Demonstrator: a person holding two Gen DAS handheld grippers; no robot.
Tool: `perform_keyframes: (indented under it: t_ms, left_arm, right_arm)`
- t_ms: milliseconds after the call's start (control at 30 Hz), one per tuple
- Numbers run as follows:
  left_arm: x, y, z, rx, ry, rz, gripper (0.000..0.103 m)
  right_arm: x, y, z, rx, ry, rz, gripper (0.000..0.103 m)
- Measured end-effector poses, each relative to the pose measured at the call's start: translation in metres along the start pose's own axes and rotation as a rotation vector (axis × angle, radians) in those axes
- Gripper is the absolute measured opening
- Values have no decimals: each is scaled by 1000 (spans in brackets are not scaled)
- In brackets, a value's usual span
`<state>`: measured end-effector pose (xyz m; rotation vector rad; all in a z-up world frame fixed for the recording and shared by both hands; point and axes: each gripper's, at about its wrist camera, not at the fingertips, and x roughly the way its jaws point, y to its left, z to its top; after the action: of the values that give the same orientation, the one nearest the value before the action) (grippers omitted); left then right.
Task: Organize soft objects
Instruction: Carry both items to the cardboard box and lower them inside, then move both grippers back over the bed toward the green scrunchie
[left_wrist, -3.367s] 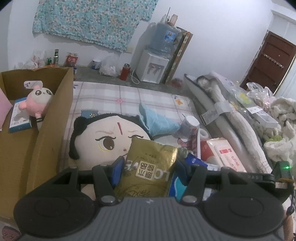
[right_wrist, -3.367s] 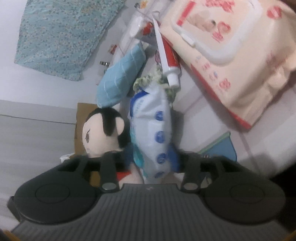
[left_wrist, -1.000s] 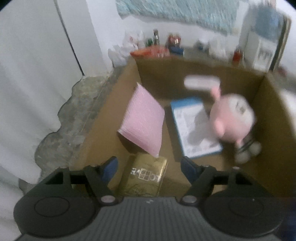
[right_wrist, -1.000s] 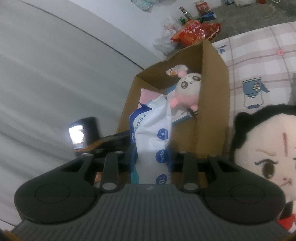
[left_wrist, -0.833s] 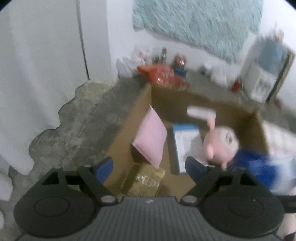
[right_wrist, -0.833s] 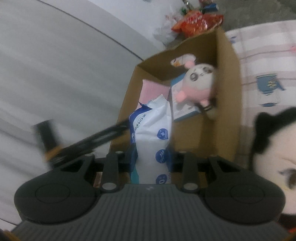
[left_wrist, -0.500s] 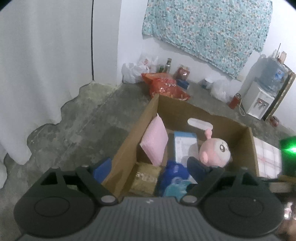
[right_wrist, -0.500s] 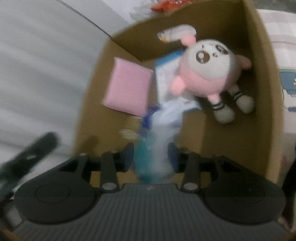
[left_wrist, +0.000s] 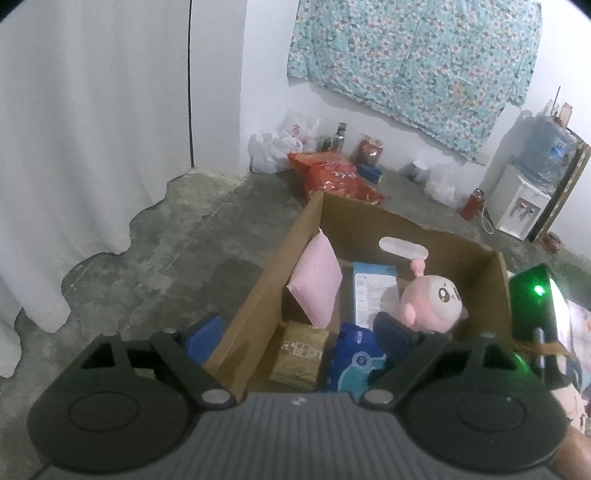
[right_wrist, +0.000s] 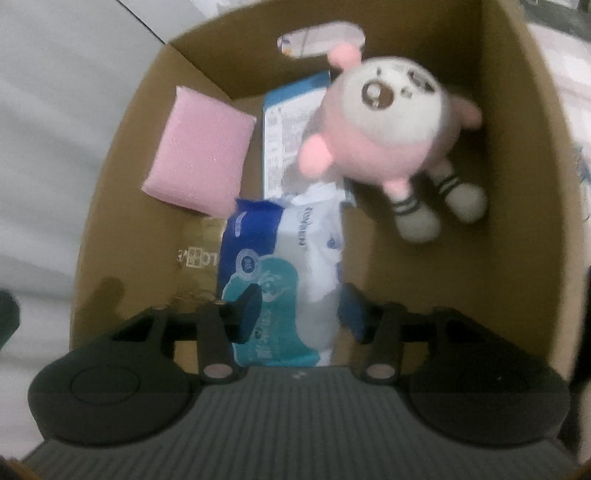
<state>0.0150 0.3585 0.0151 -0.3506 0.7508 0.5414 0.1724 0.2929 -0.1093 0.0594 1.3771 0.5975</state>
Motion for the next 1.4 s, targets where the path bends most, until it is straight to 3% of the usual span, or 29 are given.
perform_keyframes:
  t_ms: [167,333,533,767,833,1133,1267,1400]
  left_arm:
    - [-4,0,-2,-1,3,16,90]
    - [-14,-1,-4,-5,-11,22,90]
    - [-43,-13,-11,27,-54,-14,92]
    - [-90,-45,-36,117,-119,-106,96]
    - [-103,-56,-47,144,-123,-159,103]
    - [-138,-125,-109,313,-83,-400,103]
    - [-146,-161,-135,390,-61,-490,103]
    - [-150,-196,-156,463,-47,-574,103]
  right_arm:
    - [5,-2,3,67,9,112,49]
    - [-18,-4,-3,43,-38,121,49]
    - [-94,-12,-26,-44,-164,236,51]
    - [-206,-61,-92,-124,-383,315,69]
    - [-235,-81,-114,-142,-449,298,77]
    - [-357,-212,-233,-20,-773,94,89]
    - [-379,-271,-284,101,-833,55,90]
    - [-377,-312,-319,185,-831,32,90]
